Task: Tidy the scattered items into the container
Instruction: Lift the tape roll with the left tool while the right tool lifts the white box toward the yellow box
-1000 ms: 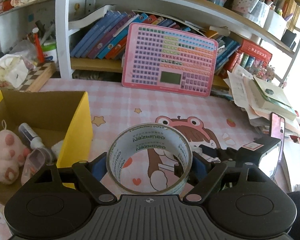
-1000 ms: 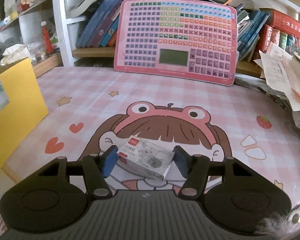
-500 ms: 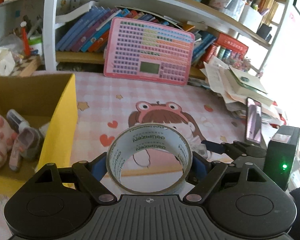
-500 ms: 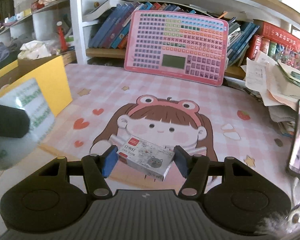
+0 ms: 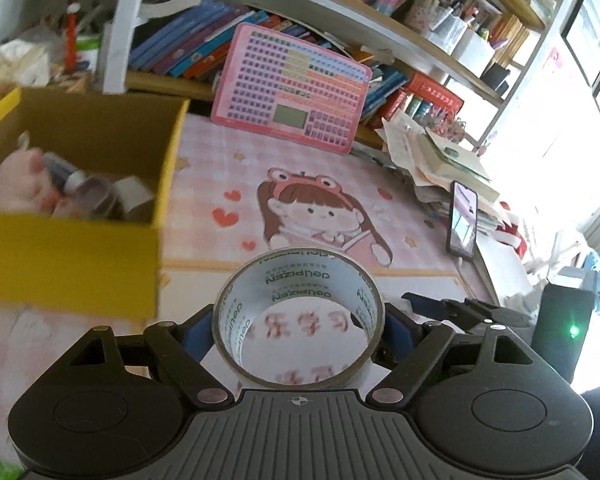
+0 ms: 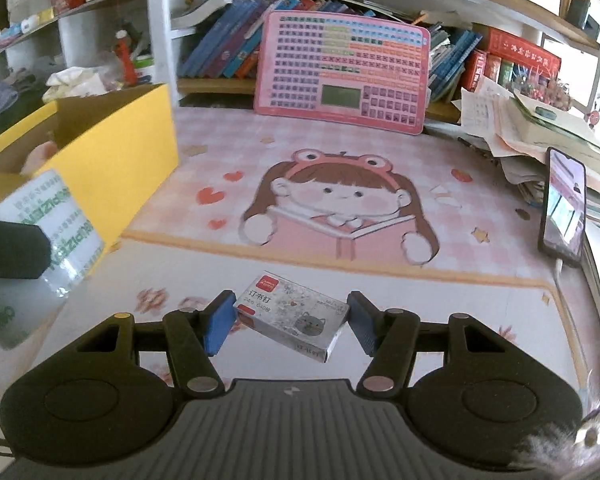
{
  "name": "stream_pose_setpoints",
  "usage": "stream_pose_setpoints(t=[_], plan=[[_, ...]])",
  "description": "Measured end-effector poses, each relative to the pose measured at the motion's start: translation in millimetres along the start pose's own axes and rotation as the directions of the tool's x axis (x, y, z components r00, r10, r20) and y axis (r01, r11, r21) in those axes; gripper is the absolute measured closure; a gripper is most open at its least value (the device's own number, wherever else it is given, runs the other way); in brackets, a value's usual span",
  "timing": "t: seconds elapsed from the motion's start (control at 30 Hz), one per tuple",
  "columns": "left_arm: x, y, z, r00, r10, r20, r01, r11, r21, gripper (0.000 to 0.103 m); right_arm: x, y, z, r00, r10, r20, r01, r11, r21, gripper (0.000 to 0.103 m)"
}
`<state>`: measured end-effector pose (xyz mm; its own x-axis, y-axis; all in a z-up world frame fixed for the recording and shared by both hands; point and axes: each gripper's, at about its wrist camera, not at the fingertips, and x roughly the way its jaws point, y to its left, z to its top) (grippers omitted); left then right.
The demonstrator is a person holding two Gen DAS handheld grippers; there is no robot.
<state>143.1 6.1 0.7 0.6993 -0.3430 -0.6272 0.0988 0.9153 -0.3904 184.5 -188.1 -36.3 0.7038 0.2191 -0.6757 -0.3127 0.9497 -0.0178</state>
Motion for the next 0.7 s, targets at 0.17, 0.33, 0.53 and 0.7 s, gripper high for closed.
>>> stream_pose_setpoints(t=[0.17, 0.33, 0.53, 0.7], plan=[[-24.8, 24.8, -13.2, 1.0, 0.002, 0.002, -0.002, 0.999, -0.033, 0.018, -23.9, 32.4, -15.4, 1.0, -0.005, 0.008, 0.005, 1.0, -0.012, 0.044], [-46.1, 47.3, -25.9, 1.0, 0.005, -0.01, -0.006, 0.999, -0.054, 0.018, -39.7, 60.1, -28.7, 1.0, -0.005, 0.009, 0.005, 1.0, -0.004, 0.044], [-72.1, 71.6, -39.7, 0.999, 0.028, -0.021, -0.03, 0.996, -0.078, 0.018, -52.6, 92.9, -39.4, 1.0, 0.015, 0.003, -0.015, 1.0, -0.016, 0.044], [-90.9, 89.0, -50.6, 0.998, 0.054, -0.024, -0.056, 0.992, -0.113, 0.018, -60.2, 119.3, -44.7, 0.999, 0.045, -0.009, -0.045, 0.997, -0.056, 0.044]])
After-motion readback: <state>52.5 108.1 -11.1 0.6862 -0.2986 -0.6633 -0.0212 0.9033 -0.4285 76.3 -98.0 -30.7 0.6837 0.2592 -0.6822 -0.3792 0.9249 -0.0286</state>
